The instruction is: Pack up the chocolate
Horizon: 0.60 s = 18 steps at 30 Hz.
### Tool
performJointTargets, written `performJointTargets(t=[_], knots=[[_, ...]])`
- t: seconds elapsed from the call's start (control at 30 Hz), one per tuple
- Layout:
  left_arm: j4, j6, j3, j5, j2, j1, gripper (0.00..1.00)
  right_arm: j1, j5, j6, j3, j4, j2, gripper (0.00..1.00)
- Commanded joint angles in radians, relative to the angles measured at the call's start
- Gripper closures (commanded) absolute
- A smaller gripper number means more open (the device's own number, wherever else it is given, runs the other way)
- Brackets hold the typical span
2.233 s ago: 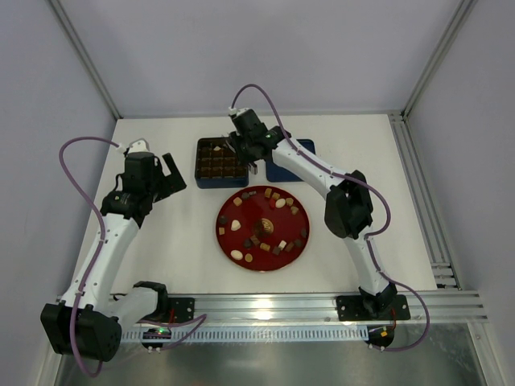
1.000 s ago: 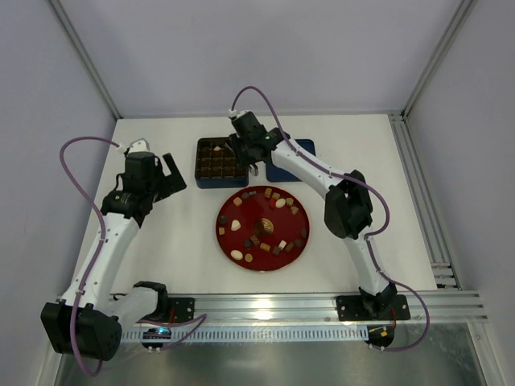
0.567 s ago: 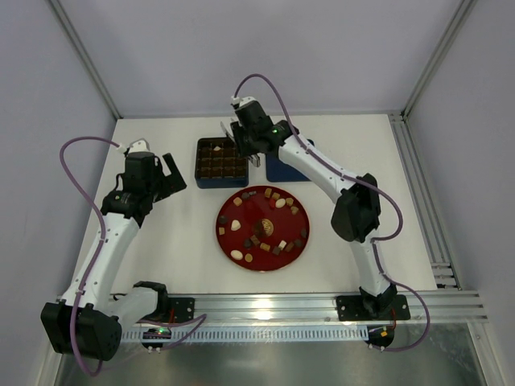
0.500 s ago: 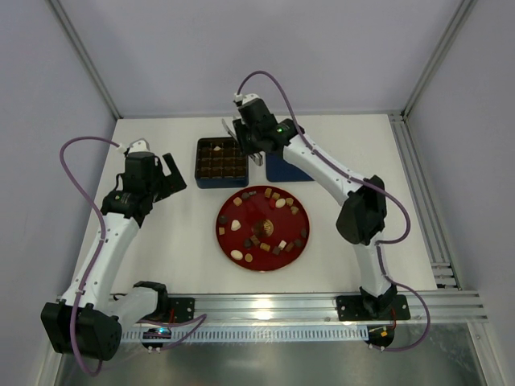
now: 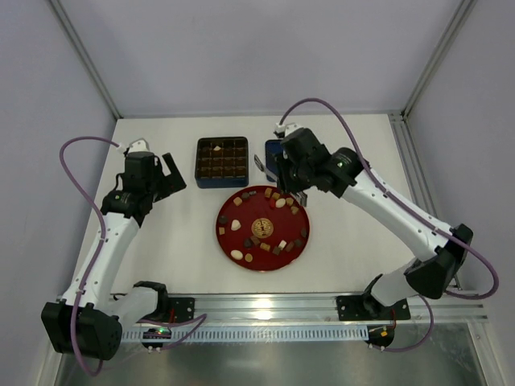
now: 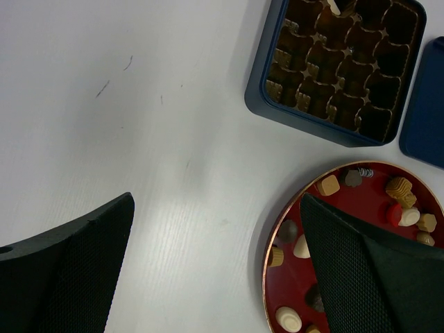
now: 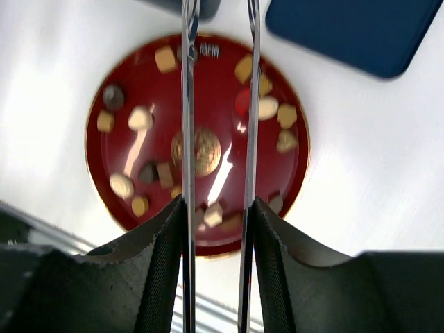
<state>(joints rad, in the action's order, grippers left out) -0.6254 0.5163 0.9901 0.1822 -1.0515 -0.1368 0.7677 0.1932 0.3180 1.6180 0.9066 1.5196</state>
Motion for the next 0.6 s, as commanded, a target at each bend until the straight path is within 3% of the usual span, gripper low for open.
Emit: performJointTargets(t=[0.0, 0.2, 0.57], knots=[[0.023, -0.002, 0.004, -0.003, 0.001, 0.006, 0.0, 0.038, -0.034, 0.056, -0.079, 0.144, -0.111, 0.57], [0.023, -0.002, -0.002, -0.003, 0.001, 0.006, 0.0, 0.054, -0.133, 0.085, -0.185, 0.28, -0.263, 0.57], [0.023, -0.001, -0.004, -0.006, 0.002, 0.006, 0.0, 0.131, -0.181, 0.093, -0.308, 0.348, -0.331, 0.55]])
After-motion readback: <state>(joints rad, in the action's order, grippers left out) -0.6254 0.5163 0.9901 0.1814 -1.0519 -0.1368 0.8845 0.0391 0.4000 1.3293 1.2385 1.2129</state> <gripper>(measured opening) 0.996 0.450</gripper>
